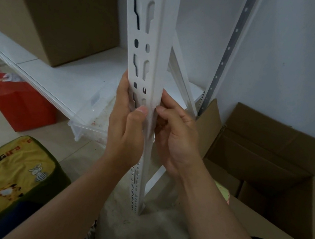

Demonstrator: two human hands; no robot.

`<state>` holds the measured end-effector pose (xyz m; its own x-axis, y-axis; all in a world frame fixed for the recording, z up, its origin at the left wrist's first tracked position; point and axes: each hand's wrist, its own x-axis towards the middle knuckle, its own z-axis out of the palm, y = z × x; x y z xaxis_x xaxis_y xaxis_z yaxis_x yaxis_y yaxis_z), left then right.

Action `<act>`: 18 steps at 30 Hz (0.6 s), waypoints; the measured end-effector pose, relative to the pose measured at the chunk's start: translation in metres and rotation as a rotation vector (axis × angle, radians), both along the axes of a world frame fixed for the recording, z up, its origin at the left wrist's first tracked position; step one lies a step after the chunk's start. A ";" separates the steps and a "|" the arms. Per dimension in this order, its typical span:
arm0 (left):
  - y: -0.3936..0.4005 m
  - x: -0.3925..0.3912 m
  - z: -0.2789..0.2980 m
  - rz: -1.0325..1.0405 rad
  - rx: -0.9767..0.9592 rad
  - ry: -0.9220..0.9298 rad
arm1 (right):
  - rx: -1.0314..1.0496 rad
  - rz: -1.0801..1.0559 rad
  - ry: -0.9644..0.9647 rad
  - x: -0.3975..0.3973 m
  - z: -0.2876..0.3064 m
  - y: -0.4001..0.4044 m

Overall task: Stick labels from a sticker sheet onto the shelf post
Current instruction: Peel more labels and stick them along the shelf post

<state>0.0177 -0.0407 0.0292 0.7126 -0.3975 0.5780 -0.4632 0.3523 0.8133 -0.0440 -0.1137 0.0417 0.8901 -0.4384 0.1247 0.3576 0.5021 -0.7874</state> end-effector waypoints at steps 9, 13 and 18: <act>0.000 0.002 -0.001 0.012 0.005 0.014 | 0.021 -0.002 0.013 0.001 0.001 0.000; -0.001 0.001 -0.002 0.038 0.015 0.019 | 0.020 0.007 0.016 -0.002 0.002 0.000; -0.001 -0.001 -0.001 0.055 0.035 0.023 | 0.040 0.011 0.019 -0.001 0.002 0.000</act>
<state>0.0163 -0.0416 0.0281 0.7467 -0.3775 0.5476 -0.4620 0.2980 0.8353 -0.0453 -0.1134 0.0441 0.8969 -0.4328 0.0903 0.3372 0.5375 -0.7729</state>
